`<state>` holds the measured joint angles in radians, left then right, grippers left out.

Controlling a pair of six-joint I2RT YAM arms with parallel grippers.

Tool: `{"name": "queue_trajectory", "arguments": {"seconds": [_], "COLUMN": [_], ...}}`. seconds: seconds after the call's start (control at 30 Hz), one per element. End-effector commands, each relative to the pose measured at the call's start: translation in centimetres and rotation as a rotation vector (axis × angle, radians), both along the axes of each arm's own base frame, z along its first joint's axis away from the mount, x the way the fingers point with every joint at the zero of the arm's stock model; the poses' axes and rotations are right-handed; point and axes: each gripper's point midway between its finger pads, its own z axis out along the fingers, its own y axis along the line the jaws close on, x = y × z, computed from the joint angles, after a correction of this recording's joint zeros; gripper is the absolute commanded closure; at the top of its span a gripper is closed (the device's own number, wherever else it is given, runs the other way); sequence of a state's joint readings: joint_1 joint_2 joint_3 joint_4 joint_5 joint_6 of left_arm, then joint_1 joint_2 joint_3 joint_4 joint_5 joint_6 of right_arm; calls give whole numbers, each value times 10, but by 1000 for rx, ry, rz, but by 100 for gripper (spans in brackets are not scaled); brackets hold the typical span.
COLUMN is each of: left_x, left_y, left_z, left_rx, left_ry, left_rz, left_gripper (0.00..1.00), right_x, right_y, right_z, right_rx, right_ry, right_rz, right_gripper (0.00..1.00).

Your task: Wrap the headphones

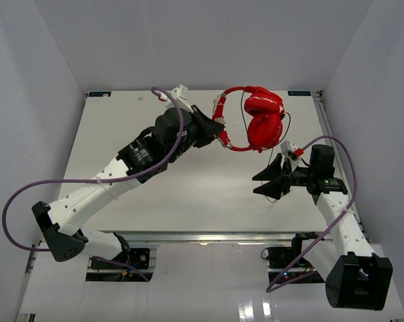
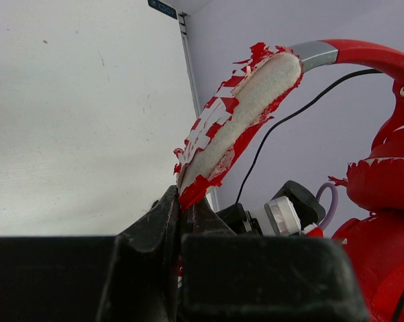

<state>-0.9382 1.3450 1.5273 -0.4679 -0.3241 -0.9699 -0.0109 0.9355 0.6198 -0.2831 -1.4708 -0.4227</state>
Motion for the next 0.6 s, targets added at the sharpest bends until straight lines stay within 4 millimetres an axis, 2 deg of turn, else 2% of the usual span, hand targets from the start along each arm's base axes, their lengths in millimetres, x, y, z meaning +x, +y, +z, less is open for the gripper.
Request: {"name": "queue_trajectory", "arguments": {"seconds": [0.0, 0.3, 0.43, 0.57], "left_x": [0, 11, 14, 16], "left_y": [12, 6, 4, 3], "left_z": [77, 89, 89, 91], "left_rx": [-186, -190, -189, -188], "left_ry": [-106, -127, -126, -127], "left_rz": [50, 67, 73, 75], "left_gripper": [100, 100, 100, 100], "right_x": [-14, -28, -33, -35], "right_y": [2, 8, 12, 15], "right_z": [1, -7, -8, -10], "right_rx": [34, 27, 16, 5], "right_ry": [-15, -31, -45, -45], "right_rz": [46, 79, 102, 112], "right_gripper": [44, 50, 56, 67]}}
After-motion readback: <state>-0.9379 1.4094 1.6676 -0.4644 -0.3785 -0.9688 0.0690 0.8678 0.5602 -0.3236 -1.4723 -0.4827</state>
